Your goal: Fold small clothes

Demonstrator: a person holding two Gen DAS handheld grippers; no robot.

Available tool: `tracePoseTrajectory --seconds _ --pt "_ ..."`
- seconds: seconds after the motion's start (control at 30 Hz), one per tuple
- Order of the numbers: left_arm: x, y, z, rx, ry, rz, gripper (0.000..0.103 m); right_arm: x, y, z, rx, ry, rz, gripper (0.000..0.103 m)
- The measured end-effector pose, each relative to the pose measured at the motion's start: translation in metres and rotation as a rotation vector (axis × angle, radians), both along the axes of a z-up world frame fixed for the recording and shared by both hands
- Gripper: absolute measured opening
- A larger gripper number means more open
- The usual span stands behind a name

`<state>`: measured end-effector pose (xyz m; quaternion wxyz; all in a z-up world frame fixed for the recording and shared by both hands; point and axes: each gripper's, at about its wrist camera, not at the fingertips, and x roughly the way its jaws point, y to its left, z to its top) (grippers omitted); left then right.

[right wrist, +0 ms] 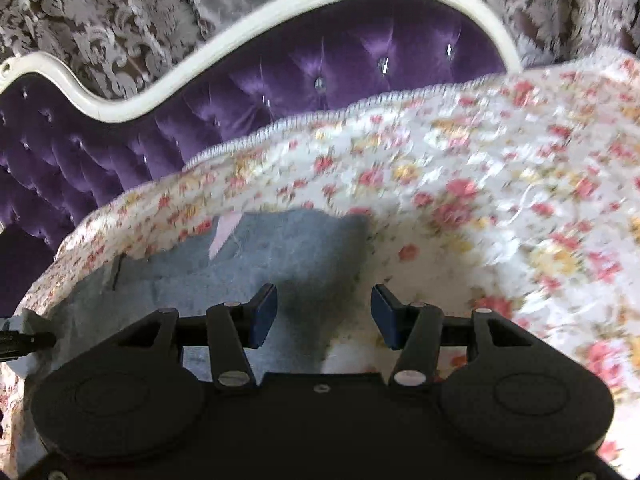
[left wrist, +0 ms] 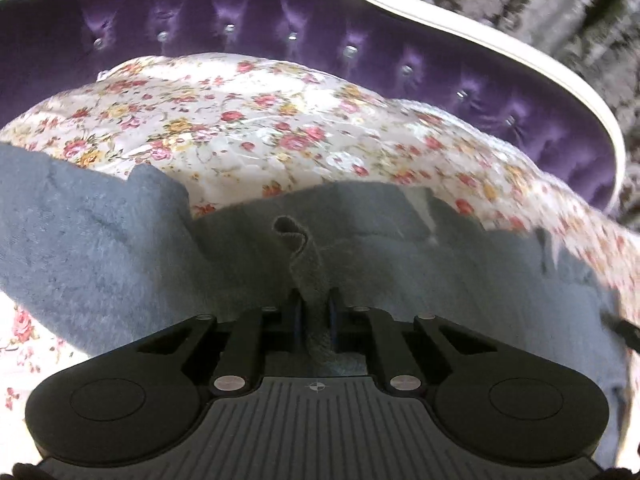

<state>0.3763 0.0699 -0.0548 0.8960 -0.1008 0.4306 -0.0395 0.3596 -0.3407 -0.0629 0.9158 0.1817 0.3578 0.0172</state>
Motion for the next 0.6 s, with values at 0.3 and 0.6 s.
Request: tracePoseTrajectory --seconds 0.3,0.6 --pt "-0.010 0.004 0.001 0.067 -0.003 -0.046 0.020 -0.003 -0.004 -0.004 -0.082 0.047 -0.004 0.013" --pt "-0.019 0.037 0.009 0.105 -0.019 0.032 0.032 -0.028 0.023 0.031 -0.217 -0.051 0.037 0.056"
